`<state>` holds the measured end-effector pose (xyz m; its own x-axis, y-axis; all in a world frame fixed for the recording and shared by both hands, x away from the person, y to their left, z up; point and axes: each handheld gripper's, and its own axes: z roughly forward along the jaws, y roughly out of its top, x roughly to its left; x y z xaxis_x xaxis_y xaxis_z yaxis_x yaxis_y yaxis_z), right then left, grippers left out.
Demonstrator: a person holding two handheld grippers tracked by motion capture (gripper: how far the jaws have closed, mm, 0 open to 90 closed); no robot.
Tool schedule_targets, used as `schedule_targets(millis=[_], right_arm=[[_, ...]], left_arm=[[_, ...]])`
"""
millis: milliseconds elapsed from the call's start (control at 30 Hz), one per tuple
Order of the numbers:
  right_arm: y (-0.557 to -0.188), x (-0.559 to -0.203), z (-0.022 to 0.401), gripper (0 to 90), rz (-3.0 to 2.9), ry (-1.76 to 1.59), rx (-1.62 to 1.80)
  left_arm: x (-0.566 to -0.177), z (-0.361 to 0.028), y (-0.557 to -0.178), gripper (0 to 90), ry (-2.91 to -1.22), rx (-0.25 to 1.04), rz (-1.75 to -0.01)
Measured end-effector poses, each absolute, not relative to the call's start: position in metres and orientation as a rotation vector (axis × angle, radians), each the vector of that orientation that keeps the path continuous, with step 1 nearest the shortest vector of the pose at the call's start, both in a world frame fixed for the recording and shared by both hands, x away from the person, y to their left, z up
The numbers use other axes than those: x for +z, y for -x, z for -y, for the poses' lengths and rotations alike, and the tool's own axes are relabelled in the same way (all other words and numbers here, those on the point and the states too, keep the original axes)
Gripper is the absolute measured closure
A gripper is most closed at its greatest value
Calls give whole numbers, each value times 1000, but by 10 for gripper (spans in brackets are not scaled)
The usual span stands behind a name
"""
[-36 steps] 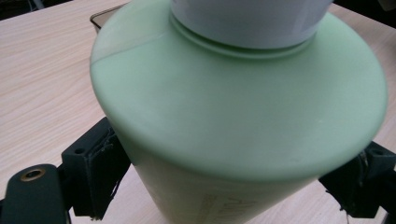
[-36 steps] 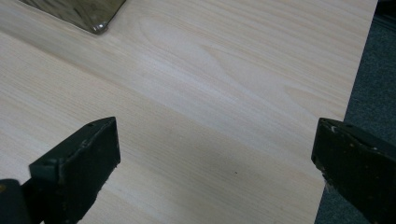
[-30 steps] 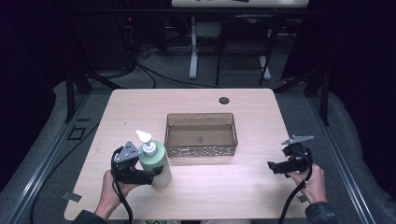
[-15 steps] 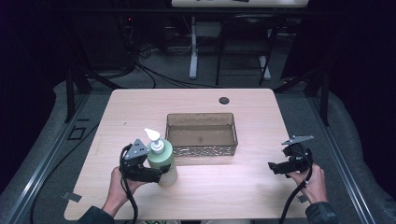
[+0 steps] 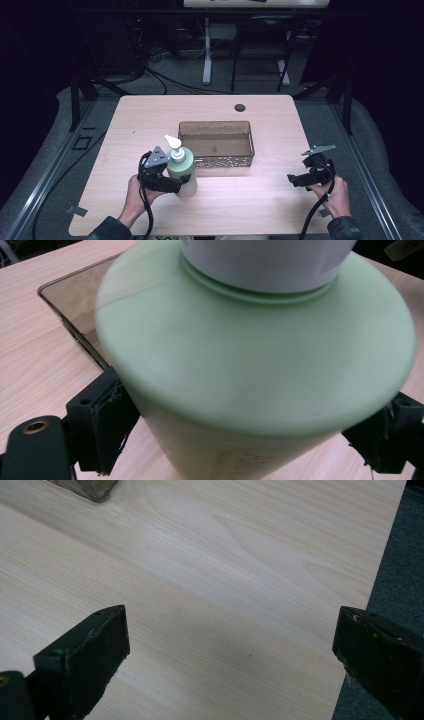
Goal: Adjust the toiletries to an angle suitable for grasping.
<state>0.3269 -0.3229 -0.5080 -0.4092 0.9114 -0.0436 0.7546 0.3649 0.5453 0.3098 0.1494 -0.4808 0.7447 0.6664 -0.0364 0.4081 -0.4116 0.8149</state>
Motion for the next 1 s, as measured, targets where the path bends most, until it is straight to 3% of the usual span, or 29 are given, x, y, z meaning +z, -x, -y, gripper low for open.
schedule_targets(millis=[1000], right_arm=[[-328, -507, 321, 14, -2318, -1477, 656]], left_arm=[[-480, -82, -324, 123, -2087, 332, -721]])
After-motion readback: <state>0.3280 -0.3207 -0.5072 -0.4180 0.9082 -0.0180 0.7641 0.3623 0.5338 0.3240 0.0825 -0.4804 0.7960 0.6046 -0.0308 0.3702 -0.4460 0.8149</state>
